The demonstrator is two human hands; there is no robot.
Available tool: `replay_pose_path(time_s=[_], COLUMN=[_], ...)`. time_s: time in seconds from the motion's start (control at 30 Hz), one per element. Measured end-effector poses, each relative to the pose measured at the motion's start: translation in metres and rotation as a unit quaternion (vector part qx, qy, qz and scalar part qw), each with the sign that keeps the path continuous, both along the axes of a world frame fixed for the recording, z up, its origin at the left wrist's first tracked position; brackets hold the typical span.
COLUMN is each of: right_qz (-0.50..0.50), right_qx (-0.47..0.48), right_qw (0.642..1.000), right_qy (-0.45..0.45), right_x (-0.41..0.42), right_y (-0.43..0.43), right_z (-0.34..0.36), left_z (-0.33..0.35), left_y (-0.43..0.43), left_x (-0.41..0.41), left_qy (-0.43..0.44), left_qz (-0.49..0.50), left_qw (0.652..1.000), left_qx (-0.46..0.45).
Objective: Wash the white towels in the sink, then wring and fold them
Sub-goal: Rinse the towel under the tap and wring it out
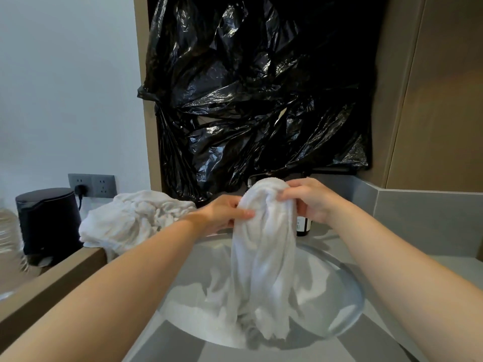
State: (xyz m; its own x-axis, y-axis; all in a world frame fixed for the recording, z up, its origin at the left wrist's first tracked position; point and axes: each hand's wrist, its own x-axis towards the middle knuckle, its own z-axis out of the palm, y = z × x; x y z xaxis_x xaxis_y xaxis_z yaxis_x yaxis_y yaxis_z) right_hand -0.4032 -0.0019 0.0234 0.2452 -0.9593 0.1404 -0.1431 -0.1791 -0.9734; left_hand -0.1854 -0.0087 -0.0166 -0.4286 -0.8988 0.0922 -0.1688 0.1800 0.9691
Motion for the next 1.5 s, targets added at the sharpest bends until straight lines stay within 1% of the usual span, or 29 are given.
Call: replay_pose_path(time_s=[0.03, 0.1, 0.13, 0.17, 0.23, 0.27, 0.33, 0.37, 0.43, 0.57, 0.63, 0.67, 0.73, 0.77, 0.8, 0.9, 1.0, 1.07, 1.13, 1.2, 1.27, 1.4, 1.5], right_qz=[0.009, 0.030, 0.047, 0.071, 0.110, 0.109, 0.074, 0.051, 0.021, -0.006, -0.017, -0.020, -0.025, -0.030, -0.037, -0.053, -0.033, -0.023, -0.017, -0.013, -0.028, -0.062, -0.097], right_qx=[0.011, 0.027, 0.036, 0.044, 0.047, 0.034, -0.017, -0.043, -0.066, -0.067, -0.055, -0.048, -0.037, -0.034, -0.033, -0.014, 0.014, 0.034, 0.057, 0.085, 0.136, 0.263, 0.336], right_qw=[0.999, 0.991, 0.985, 0.982, 0.982, 0.985, 0.990, 0.991, 0.995, 0.998, 0.998, 0.998, 0.997, 0.996, 0.995, 0.987, 0.974, 0.960, 0.940, 0.930, 0.927, 0.907, 0.914], right_qy=[0.035, 0.131, 0.162, 0.171, 0.146, 0.132, 0.121, 0.112, 0.077, 0.009, -0.023, -0.036, -0.057, -0.070, -0.088, -0.152, -0.222, -0.279, -0.336, -0.359, -0.350, -0.324, -0.207], right_x=[-0.007, -0.019, -0.021, -0.022, -0.016, -0.011, 0.001, 0.006, 0.013, 0.026, 0.034, 0.036, 0.041, 0.042, 0.044, 0.049, 0.052, 0.052, 0.045, 0.028, 0.008, -0.024, -0.024], right_y=[0.000, 0.000, 0.001, 0.002, 0.006, 0.009, 0.010, 0.010, 0.008, 0.005, 0.006, 0.006, 0.007, 0.008, 0.008, 0.010, 0.010, 0.008, 0.007, 0.003, 0.001, -0.009, -0.025], right_z=[-0.002, -0.008, -0.010, -0.012, -0.013, -0.013, -0.011, -0.009, -0.005, 0.003, 0.003, 0.002, 0.001, 0.000, 0.000, -0.001, -0.005, -0.010, -0.019, -0.035, -0.054, -0.092, -0.110], left_z=[0.003, 0.014, 0.020, 0.025, 0.033, 0.036, 0.039, 0.040, 0.040, 0.019, -0.003, -0.012, -0.026, -0.035, -0.042, -0.064, -0.077, -0.075, -0.064, -0.055, -0.052, -0.063, -0.070], left_y=[-0.002, -0.002, -0.002, -0.001, 0.001, 0.001, 0.003, 0.003, 0.005, 0.005, -0.001, -0.001, 0.004, 0.002, 0.003, -0.001, 0.008, 0.009, 0.008, 0.006, 0.002, -0.011, -0.024], left_x=[0.001, 0.002, 0.001, -0.002, -0.007, -0.009, -0.009, -0.007, -0.004, -0.001, -0.002, -0.006, -0.020, -0.026, -0.032, -0.039, -0.044, -0.045, -0.040, -0.031, -0.026, -0.015, -0.006], left_qy=[-0.005, -0.013, -0.016, -0.023, -0.051, -0.060, -0.050, -0.038, -0.002, 0.086, 0.108, 0.098, 0.075, 0.081, 0.092, 0.095, 0.041, -0.014, -0.111, -0.231, -0.320, -0.361, -0.417], left_qz=[0.032, 0.064, 0.065, 0.060, 0.047, 0.044, 0.043, 0.045, 0.051, 0.110, 0.133, 0.142, 0.157, 0.159, 0.160, 0.158, 0.194, 0.203, 0.208, 0.208, 0.191, 0.161, 0.132], left_qw=[0.999, 0.995, 0.994, 0.994, 0.992, 0.992, 0.993, 0.994, 0.994, 0.985, 0.980, 0.978, 0.962, 0.953, 0.946, 0.947, 0.958, 0.960, 0.959, 0.944, 0.922, 0.913, 0.894], left_qx=[-0.031, -0.076, -0.084, -0.090, -0.101, -0.103, -0.100, -0.095, -0.093, -0.104, -0.103, -0.119, -0.208, -0.245, -0.265, -0.261, -0.205, -0.193, -0.157, -0.107, -0.106, -0.099, -0.095])
